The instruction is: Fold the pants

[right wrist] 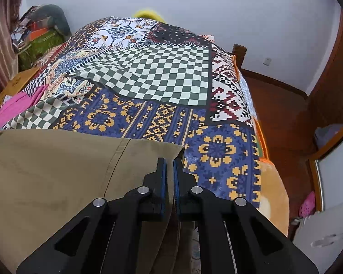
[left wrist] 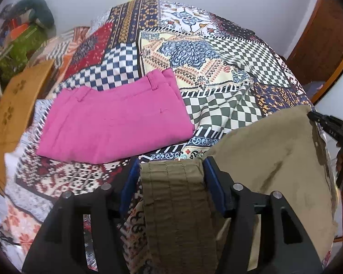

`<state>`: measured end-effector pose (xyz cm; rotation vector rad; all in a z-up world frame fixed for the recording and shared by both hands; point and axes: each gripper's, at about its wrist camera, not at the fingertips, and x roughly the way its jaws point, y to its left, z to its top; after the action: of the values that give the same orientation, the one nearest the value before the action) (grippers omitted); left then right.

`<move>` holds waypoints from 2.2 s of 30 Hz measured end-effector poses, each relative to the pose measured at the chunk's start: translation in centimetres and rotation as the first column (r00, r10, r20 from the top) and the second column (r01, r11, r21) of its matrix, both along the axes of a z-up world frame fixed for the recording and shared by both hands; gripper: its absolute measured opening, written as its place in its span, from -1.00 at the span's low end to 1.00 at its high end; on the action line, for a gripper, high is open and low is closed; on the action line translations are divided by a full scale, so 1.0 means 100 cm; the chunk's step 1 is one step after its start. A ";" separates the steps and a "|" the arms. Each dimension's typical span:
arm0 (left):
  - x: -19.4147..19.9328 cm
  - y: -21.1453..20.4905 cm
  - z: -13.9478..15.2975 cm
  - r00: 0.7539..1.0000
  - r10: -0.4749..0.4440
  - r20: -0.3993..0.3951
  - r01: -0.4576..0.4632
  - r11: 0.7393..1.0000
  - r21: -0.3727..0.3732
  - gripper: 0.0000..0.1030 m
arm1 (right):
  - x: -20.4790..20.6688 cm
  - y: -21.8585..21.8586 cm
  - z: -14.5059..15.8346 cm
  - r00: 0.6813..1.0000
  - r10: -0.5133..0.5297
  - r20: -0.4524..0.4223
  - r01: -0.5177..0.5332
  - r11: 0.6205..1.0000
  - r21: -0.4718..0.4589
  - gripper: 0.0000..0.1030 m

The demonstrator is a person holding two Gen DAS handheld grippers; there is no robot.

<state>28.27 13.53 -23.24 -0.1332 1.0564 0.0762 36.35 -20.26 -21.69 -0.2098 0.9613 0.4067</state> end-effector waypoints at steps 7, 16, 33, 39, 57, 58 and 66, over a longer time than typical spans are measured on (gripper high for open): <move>-0.026 -0.021 0.050 0.990 -0.098 0.103 0.093 0.995 0.047 0.23 | -0.027 0.002 0.043 0.998 0.044 0.043 -0.047 0.996 0.076 -0.09; -0.023 -0.054 0.011 0.986 -0.165 0.004 0.165 0.985 -0.042 0.24 | -0.056 0.059 0.025 0.979 0.192 -0.071 -0.178 0.969 0.170 -0.05; -0.088 -0.034 -0.004 0.994 -0.109 0.007 0.109 0.994 -0.016 0.35 | -0.131 0.000 -0.008 0.966 0.144 -0.216 -0.119 0.985 0.122 -0.04; -0.118 -0.023 0.003 0.997 -0.070 0.030 0.072 0.995 -0.064 0.38 | -0.161 -0.034 -0.005 0.968 0.087 -0.234 -0.063 0.992 0.110 -0.03; -0.174 -0.021 0.055 0.991 0.013 0.132 -0.001 0.996 -0.090 0.38 | -0.183 -0.029 0.052 0.996 0.064 -0.062 -0.056 0.990 0.128 0.02; -0.177 -0.020 0.055 0.991 0.021 0.128 -0.006 0.993 -0.117 0.38 | -0.183 -0.023 0.058 0.996 0.073 -0.048 -0.065 0.987 0.145 0.02; -0.186 -0.018 0.024 0.999 0.040 0.033 -0.026 0.939 -0.343 0.38 | -0.187 0.039 0.080 0.983 0.179 0.041 -0.183 0.964 0.193 0.15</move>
<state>9.63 11.72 -20.82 -0.4665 1.0210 -0.0816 17.68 -16.40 -13.68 -0.1227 0.8752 0.6626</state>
